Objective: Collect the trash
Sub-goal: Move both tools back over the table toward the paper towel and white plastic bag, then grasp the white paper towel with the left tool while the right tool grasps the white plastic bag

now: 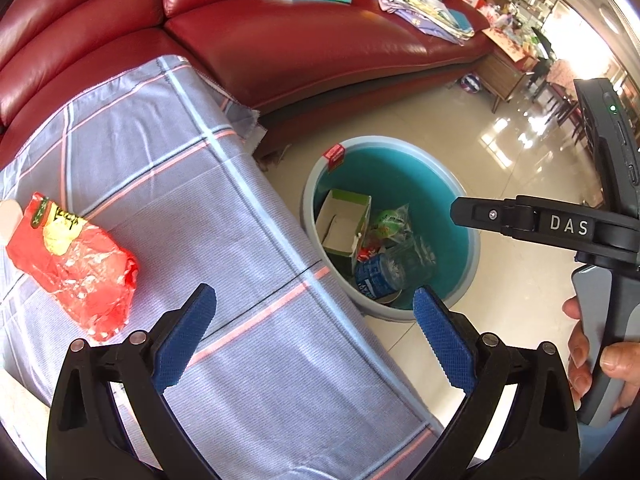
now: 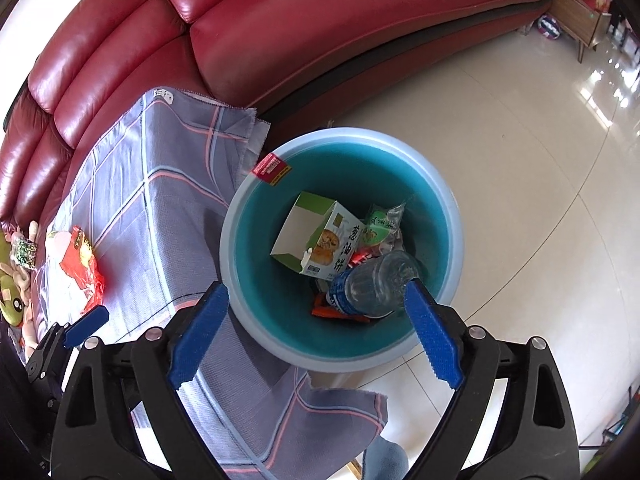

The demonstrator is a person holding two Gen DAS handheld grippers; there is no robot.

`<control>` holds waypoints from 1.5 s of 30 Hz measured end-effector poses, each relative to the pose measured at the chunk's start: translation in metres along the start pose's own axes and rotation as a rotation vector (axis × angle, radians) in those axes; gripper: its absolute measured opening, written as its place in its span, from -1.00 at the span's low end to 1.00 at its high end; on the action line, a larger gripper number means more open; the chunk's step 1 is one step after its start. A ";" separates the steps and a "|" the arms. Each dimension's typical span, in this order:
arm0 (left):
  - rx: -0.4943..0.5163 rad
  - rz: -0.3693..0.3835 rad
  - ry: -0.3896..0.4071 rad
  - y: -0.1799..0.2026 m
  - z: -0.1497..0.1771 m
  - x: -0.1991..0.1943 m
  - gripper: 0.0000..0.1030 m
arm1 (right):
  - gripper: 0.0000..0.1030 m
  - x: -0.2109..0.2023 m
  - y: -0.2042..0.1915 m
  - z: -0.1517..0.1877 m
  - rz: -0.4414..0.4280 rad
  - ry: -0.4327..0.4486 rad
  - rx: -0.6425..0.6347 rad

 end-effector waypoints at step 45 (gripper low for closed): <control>-0.639 -0.232 0.069 -0.293 0.225 -0.125 0.92 | 0.66 0.023 -0.245 0.140 -0.035 -0.126 -0.400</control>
Point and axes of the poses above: each gripper's, at about its wrist camera, not at the fingertips, and x roughly the way its jaws point, y to its right, z to its underside, the point moved 7 cm from there along x, roughly the way its jaws point, and after that the axes turned 6 degrees about x, right-handed, at the moved point
